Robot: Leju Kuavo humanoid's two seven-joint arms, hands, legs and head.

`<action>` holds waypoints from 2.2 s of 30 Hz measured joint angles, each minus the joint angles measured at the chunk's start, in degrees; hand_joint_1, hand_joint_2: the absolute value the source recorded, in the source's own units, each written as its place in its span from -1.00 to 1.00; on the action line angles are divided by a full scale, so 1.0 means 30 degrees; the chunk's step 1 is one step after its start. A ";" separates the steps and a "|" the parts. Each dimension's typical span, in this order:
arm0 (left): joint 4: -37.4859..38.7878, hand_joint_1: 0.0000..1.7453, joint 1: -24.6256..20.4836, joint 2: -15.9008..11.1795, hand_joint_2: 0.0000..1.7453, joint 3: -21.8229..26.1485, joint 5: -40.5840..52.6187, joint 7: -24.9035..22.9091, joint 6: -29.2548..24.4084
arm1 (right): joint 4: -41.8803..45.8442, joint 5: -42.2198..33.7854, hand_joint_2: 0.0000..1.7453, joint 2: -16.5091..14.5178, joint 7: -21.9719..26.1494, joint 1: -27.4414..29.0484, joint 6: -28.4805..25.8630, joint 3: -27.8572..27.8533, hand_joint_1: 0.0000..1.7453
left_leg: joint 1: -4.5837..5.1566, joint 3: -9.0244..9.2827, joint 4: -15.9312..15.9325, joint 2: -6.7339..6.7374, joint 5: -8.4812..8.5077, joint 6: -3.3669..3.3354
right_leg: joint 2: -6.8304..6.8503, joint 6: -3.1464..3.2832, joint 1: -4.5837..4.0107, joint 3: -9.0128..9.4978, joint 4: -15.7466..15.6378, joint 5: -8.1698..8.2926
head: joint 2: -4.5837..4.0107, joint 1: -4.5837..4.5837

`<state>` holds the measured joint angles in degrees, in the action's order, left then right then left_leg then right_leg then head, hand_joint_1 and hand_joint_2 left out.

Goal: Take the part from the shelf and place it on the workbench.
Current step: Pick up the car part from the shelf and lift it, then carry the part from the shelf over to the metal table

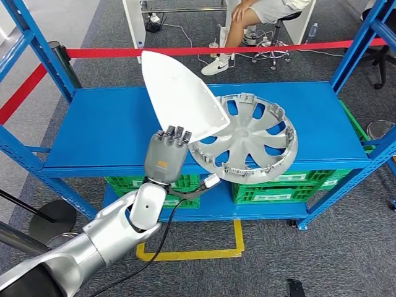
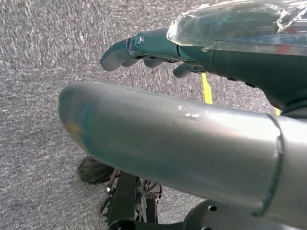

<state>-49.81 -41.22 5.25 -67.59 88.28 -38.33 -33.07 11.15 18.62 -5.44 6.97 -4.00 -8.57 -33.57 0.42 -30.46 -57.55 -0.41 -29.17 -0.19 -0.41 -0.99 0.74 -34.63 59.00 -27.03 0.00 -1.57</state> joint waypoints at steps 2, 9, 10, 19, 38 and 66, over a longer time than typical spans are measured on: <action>-0.0004 1.00 0.0231 0.0002 1.00 0.0049 0.0000 0.0253 -0.0067 | -0.0002 0.0009 -1.00 -0.0007 0.0000 -0.0001 0.0000 -0.0053 -1.00 | 0.0000 -0.0001 0.0000 0.0000 0.0000 0.0000 | 0.0000 0.0000 0.0000 -0.0001 0.0000 0.0000 | 0.0000 0.0000; 0.0053 1.00 0.1256 0.0249 1.00 0.1273 0.0000 0.1911 -0.0757 | -0.0002 0.0233 -1.00 -0.0016 -0.0004 -0.0003 0.0002 -0.0237 -1.00 | 0.0001 -0.0005 0.0000 0.0001 -0.0003 -0.0001 | -0.0004 0.0000 0.0001 -0.0003 -0.0001 -0.0002 | 0.0000 0.0003; 0.0095 1.00 0.1341 0.0268 1.00 0.1381 0.0000 0.1851 -0.0926 | -0.0002 0.0277 -1.00 -0.0016 -0.0005 -0.0004 0.0004 -0.0262 -1.00 | 0.0001 -0.0005 0.0000 0.0001 -0.0003 -0.0001 | -0.0003 0.0000 0.0001 -0.0003 -0.0001 -0.0003 | 0.0000 0.0002; 0.0357 1.00 0.1671 0.0277 1.00 0.1605 0.0000 0.1408 -0.1483 | -0.0002 0.0426 -1.00 -0.0053 -0.0036 -0.0007 0.0002 -0.0412 -1.00 | 0.0000 -0.0003 0.0000 0.0000 -0.0002 -0.0002 | 0.0000 0.0000 0.0001 -0.0003 -0.0001 -0.0001 | 0.0000 0.0000; 0.1506 1.00 0.1802 0.0421 1.00 0.1765 0.0000 0.1397 -0.1783 | -0.0011 0.0854 -1.00 -0.0272 -0.0102 -0.0024 0.0073 -0.0683 -1.00 | -0.0461 0.0056 0.0555 0.0177 0.0649 -0.0094 | 0.0111 -0.1400 0.0666 -0.0713 0.1644 -0.0374 | 0.0000 0.0259; 0.0955 1.00 0.2712 0.0064 1.00 0.2718 0.0000 0.1802 -0.0519 | -0.0066 0.1155 -1.00 -0.0605 -0.0111 -0.0076 -0.0191 -0.1098 -1.00 | 0.0543 -0.1205 0.0657 0.0366 0.1697 -0.1018 | 0.0136 -0.0707 0.0021 -0.2401 0.4833 -0.1915 | 0.0000 0.0346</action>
<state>-46.95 -33.08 5.44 -59.43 88.28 -32.93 -34.63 10.95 22.08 -7.25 6.64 -4.23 -9.14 -36.87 2.05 -34.07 -55.58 0.69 -24.08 -3.24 0.00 -3.11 0.81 -41.83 73.50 -32.77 0.00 -0.54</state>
